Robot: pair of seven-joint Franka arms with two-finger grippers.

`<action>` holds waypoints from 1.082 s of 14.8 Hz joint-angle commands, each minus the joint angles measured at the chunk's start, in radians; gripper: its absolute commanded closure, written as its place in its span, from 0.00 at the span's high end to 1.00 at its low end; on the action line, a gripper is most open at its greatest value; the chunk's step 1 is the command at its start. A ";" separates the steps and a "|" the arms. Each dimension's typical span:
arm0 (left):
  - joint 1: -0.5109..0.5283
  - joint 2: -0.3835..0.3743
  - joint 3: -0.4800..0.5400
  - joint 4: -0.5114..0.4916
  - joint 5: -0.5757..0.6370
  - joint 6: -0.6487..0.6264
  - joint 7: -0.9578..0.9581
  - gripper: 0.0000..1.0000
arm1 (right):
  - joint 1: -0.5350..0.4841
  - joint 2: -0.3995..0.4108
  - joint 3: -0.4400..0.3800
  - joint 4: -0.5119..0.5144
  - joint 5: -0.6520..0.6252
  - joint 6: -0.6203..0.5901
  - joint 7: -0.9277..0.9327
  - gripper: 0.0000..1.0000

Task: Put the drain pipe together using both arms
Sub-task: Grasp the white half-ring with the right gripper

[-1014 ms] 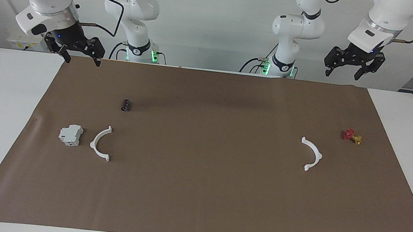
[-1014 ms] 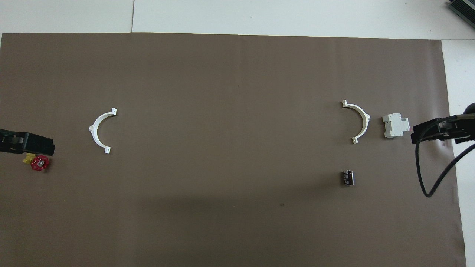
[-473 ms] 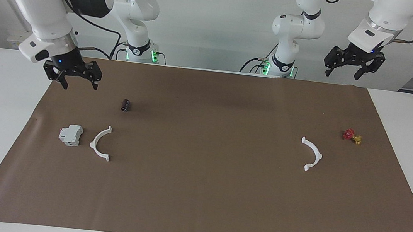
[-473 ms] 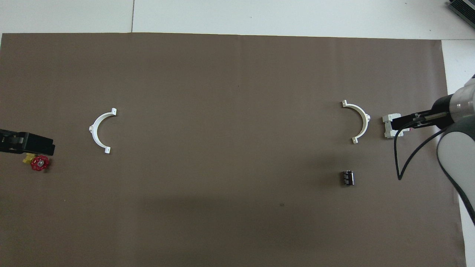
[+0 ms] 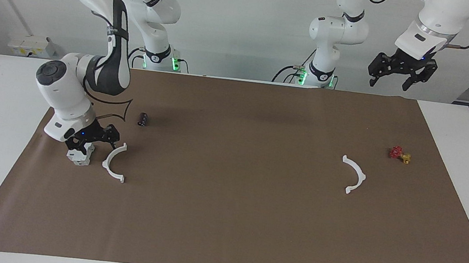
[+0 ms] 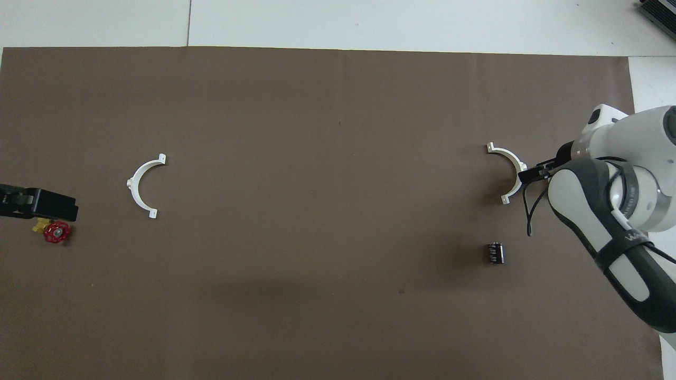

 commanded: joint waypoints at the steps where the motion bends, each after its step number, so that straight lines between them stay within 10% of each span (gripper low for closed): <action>1: -0.004 -0.019 0.010 -0.009 -0.015 -0.008 0.003 1.00 | -0.009 0.022 0.012 -0.026 0.018 0.044 -0.033 1.00; 7: -0.004 -0.019 0.010 -0.009 -0.015 -0.008 0.003 1.00 | -0.014 0.057 0.013 -0.025 0.043 0.081 -0.050 0.78; 14: -0.004 -0.019 0.010 -0.011 -0.015 -0.008 0.003 1.00 | -0.017 0.074 0.012 -0.023 0.114 0.111 -0.068 0.76; 16: -0.004 -0.019 0.010 -0.009 -0.015 -0.008 0.003 1.00 | -0.019 0.074 0.012 -0.023 0.114 0.111 -0.079 0.56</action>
